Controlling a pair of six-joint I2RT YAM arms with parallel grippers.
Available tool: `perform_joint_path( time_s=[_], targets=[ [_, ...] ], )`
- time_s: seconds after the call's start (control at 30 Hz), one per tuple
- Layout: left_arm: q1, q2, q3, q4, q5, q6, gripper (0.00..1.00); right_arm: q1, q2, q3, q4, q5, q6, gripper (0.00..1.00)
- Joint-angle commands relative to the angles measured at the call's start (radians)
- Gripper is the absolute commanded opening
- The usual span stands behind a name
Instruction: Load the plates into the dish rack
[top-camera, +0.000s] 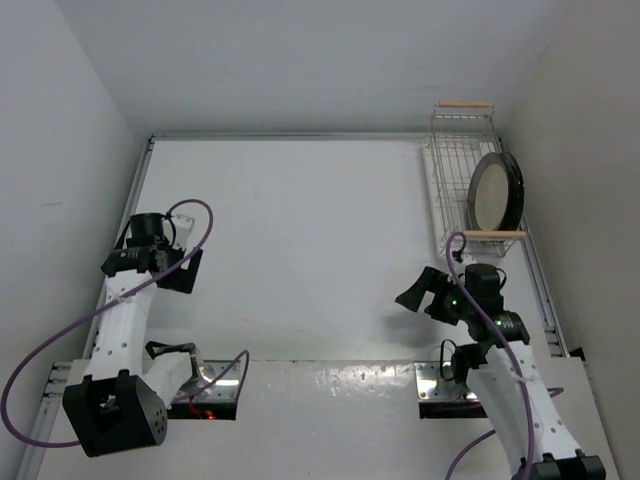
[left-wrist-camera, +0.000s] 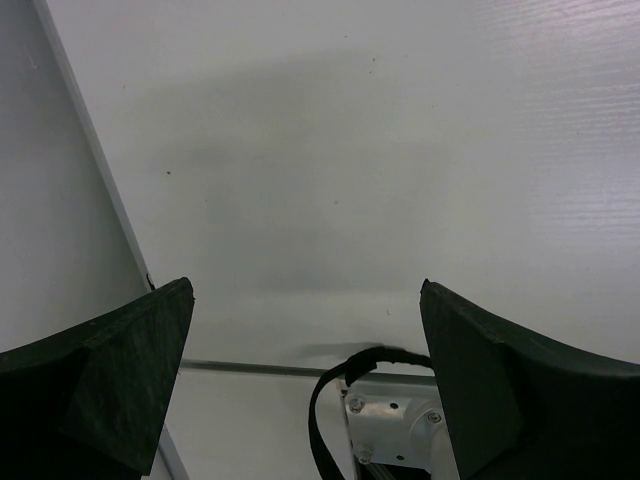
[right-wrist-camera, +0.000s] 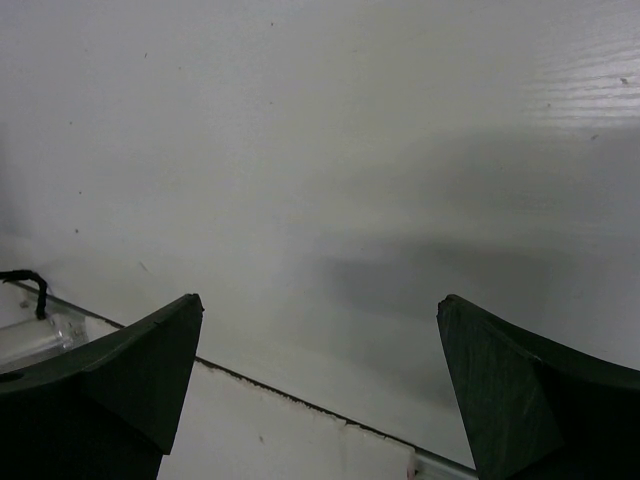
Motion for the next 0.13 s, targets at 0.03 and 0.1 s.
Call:
perform_joint_path(
  time_s=[0.03,0.1],
  targets=[
    [0.02,-0.004,-0.002,0.022,0.007,0.01,1.0,0.024,-0.001,-0.008,0.061,-0.008,0.0,1.0],
    [0.02,-0.004,-0.002,0.022,0.007,0.01,1.0,0.029,0.005,-0.014,0.063,-0.008,-0.002,1.0]
  ],
)
